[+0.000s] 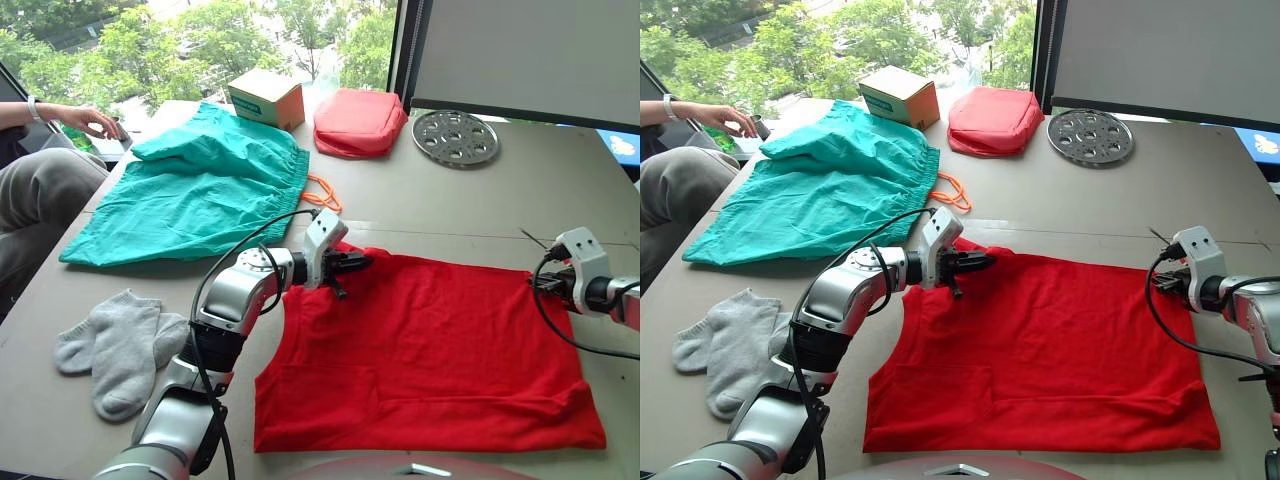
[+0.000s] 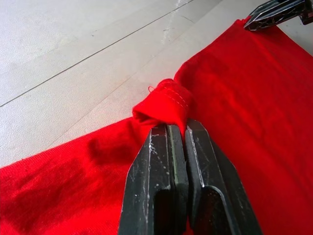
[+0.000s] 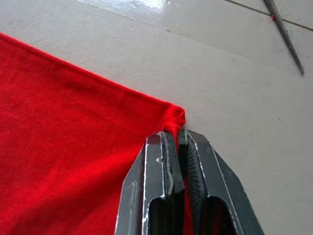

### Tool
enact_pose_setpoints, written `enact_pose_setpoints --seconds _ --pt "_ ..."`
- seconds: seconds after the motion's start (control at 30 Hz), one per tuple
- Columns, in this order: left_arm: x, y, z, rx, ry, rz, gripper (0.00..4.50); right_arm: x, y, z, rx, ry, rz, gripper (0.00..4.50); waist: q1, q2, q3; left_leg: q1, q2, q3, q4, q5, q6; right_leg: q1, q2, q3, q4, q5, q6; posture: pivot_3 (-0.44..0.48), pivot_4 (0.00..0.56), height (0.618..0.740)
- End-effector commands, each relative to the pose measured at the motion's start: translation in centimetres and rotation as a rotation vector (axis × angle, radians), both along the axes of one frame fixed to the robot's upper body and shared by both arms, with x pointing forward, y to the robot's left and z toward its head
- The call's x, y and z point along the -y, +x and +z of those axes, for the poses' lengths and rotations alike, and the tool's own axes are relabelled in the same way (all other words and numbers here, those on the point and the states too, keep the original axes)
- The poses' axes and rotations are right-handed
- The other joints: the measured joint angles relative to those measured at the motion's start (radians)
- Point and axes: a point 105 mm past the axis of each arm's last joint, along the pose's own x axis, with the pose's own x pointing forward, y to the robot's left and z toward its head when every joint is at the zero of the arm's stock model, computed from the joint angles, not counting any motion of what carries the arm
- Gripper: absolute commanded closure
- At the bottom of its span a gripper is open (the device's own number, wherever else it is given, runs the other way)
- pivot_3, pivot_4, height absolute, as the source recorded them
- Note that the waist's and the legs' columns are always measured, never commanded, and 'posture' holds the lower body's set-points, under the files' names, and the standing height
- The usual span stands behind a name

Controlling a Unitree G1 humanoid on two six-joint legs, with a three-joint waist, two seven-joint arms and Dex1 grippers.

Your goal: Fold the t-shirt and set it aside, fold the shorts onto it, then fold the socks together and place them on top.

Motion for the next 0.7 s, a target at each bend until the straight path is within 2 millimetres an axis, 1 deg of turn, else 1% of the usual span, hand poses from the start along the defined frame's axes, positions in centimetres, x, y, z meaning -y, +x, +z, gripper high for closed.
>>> enact_pose_setpoints --seconds 0.03,0.1,0.27,0.4,0.43,0.47,0.5,0.57,0.6,0.63,0.7 --pt "0.3 0.1 1.0 0.081 -0.006 -0.026 4.50 2.1 -0.4 0.7 0.050 -0.034 -0.096 4.38 0.001 0.001 0.000 -0.001 0.000 0.000 0.000 0.000 0.000 0.000 0.000 0.000 0.000 0.000 0.000 0.000 0.150 0.739" --pt "0.0 0.4 1.1 0.101 -0.014 -0.026 4.50 2.3 -0.6 1.0 0.080 -0.008 -0.110 4.38 0.002 0.001 -0.001 -0.001 0.000 -0.001 0.000 0.000 0.000 0.000 0.000 0.000 0.000 0.001 0.001 0.000 0.150 0.739" --pt "-0.6 1.2 1.3 0.158 0.012 -0.048 4.50 2.6 -1.1 1.2 0.125 0.004 -0.101 4.38 -0.001 0.004 -0.001 -0.001 0.000 -0.001 -0.001 0.000 0.001 0.000 0.002 0.000 0.000 0.002 0.003 0.000 0.150 0.739" --pt "-0.9 1.8 1.3 0.174 0.023 -0.068 4.50 1.6 -1.4 0.8 0.103 0.054 -0.031 4.38 -0.002 0.004 0.000 -0.001 0.000 0.000 -0.001 -0.001 0.001 0.000 0.002 0.000 0.000 0.002 0.003 0.000 0.150 0.739" --pt "-0.9 1.9 1.2 0.174 0.026 -0.070 4.50 1.5 -1.5 0.6 0.092 0.032 0.000 4.38 -0.002 0.005 0.000 -0.001 0.000 0.000 -0.001 -0.001 0.001 0.000 0.002 0.000 0.000 0.001 0.001 0.000 0.150 0.739" --pt "-0.9 2.0 1.2 0.175 0.028 -0.072 4.50 1.5 -1.5 0.4 0.088 0.001 0.020 3.77 -0.002 0.005 0.000 -0.001 0.000 0.000 -0.001 -0.001 0.001 0.000 0.002 0.000 0.000 0.000 0.001 0.000 0.150 0.739" --pt "-0.9 2.1 1.2 0.176 0.028 -0.074 4.50 1.5 -1.4 0.3 0.092 -0.024 0.034 3.57 -0.003 0.005 0.000 -0.001 0.000 0.000 -0.001 -0.001 0.001 0.000 0.002 0.000 0.000 0.000 0.001 0.000 0.150 0.739" --pt "-0.7 2.1 1.2 0.178 0.027 -0.081 4.50 2.0 -1.0 0.1 0.107 -0.086 0.030 2.61 -0.004 0.005 0.000 -0.001 0.000 0.000 -0.001 -0.001 0.001 0.000 0.002 0.000 0.000 0.000 0.001 0.000 0.150 0.739" --pt "-0.6 2.0 1.2 0.179 0.027 -0.084 4.50 2.3 -0.7 0.2 0.122 -0.106 0.021 2.04 -0.004 0.005 0.000 -0.001 0.000 -0.001 -0.001 -0.001 0.001 0.000 0.002 0.000 0.000 0.001 0.001 0.000 0.150 0.739" --pt "-0.6 2.0 1.3 0.179 0.026 -0.086 4.50 2.4 -0.4 0.3 0.134 -0.111 0.011 1.62 -0.006 0.005 0.000 -0.001 0.000 -0.001 -0.001 -0.001 0.001 0.000 0.002 0.000 0.000 0.001 0.002 0.000 0.150 0.739" --pt "-0.5 1.9 1.3 0.179 0.025 -0.090 4.50 2.4 -0.1 0.5 0.145 -0.100 -0.007 1.62 -0.008 0.005 0.000 -0.001 0.000 0.000 -0.001 -0.001 0.001 0.000 0.002 0.000 0.000 0.001 0.002 0.000 0.150 0.739"
